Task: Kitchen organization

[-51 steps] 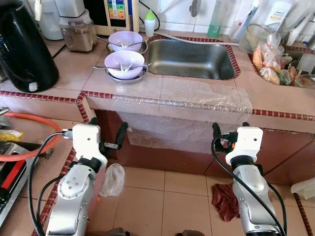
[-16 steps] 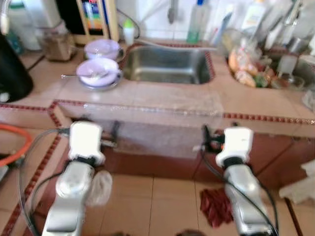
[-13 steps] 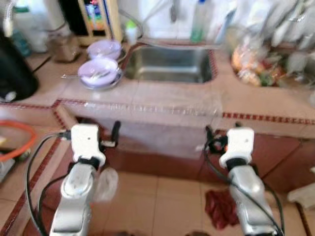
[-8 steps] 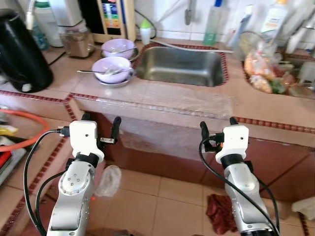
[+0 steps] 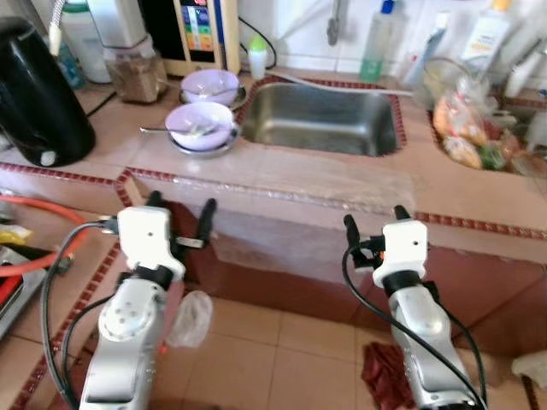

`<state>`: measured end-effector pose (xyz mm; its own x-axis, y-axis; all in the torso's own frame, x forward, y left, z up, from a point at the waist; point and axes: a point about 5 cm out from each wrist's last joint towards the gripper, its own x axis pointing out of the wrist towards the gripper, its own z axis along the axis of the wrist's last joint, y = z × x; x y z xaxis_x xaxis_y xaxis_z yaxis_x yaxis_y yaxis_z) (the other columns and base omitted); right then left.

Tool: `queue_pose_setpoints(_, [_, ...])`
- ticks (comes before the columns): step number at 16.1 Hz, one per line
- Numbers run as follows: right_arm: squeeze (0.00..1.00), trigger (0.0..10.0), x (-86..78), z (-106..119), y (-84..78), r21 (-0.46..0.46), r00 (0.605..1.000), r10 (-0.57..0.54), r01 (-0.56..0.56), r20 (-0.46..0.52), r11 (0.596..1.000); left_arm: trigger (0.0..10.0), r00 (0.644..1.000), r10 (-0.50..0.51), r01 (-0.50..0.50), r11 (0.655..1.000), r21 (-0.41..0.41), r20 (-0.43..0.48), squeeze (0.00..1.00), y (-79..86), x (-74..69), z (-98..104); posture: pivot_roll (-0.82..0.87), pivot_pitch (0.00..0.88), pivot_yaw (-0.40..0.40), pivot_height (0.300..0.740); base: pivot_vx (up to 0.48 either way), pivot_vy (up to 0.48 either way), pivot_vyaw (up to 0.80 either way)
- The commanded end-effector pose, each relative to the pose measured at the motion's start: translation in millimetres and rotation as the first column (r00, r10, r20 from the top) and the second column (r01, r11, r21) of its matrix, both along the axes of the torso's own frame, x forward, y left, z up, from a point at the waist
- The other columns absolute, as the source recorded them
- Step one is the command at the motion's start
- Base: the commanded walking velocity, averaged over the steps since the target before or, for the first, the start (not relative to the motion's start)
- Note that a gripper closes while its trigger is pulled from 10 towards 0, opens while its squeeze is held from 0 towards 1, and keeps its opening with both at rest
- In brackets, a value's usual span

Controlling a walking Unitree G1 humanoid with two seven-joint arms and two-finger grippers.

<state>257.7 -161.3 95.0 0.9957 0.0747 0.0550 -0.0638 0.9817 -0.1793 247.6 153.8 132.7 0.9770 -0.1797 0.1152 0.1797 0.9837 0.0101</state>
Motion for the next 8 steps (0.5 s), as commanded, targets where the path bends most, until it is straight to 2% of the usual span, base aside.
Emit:
queue_pose_setpoints(1, [0.00, 10.0, 0.8, -0.1, 6.2, 0.006, 1.000, 0.023, -0.023, 0.003, 1.000, 10.0, 1.000, 0.003, -0.003, 1.000, 0.006, 0.003, 0.00, 5.1, -0.6, 2.5, 0.00, 0.000, 0.013, 0.740, 0.420, 0.000, 0.00])
queue_pose_setpoints(5, [0.00, 10.0, 3.2, 3.4, 12.6, 0.010, 0.999, 0.045, -0.045, 0.019, 0.999, 10.0, 1.000, -0.025, 0.025, 1.000, 0.019, 0.014, 0.00, 1.7, 1.3, 5.6, 0.00, 0.000, 0.021, 0.740, 0.427, 0.000, 0.00])
queue_pose_setpoints(8, [0.00, 10.0, 2.2, 1.2, 4.7, 0.006, 1.000, 0.008, -0.008, 0.012, 1.000, 10.0, 0.999, -0.043, 0.043, 0.999, 0.030, 0.010, 0.00, -0.9, 1.5, 5.3, -0.01, 0.000, 0.027, 0.740, 0.472, 0.000, 0.00])
